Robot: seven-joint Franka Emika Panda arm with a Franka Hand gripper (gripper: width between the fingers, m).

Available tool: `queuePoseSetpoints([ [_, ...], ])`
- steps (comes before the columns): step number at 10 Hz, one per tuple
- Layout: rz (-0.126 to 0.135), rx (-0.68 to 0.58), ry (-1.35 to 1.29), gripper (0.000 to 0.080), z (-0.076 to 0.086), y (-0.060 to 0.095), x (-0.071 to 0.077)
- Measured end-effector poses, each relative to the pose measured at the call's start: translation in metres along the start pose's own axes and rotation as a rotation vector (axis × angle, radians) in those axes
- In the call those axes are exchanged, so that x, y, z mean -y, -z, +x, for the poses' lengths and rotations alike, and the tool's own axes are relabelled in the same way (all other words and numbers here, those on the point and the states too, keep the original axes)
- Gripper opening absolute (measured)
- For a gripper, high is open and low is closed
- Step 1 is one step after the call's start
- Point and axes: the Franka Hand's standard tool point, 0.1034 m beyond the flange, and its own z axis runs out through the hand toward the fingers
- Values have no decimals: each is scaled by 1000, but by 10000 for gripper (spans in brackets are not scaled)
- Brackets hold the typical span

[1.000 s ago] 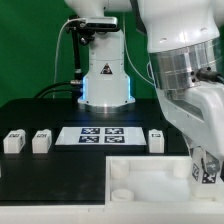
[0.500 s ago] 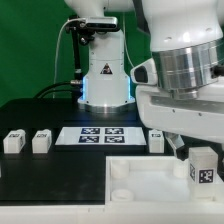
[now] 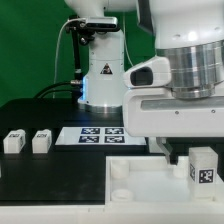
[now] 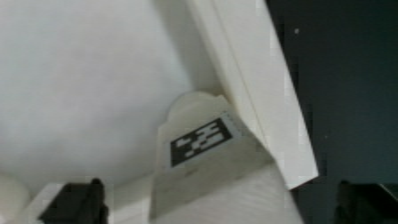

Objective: Assemble one leg

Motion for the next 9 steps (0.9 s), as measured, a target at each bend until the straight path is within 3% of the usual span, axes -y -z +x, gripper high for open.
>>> queuePoseSetpoints([
  [4, 5, -1, -4, 621, 0, 0, 0],
  [6, 15, 3, -222, 344, 0, -1, 2],
  [9, 15, 9, -512, 294, -1, -2, 0],
])
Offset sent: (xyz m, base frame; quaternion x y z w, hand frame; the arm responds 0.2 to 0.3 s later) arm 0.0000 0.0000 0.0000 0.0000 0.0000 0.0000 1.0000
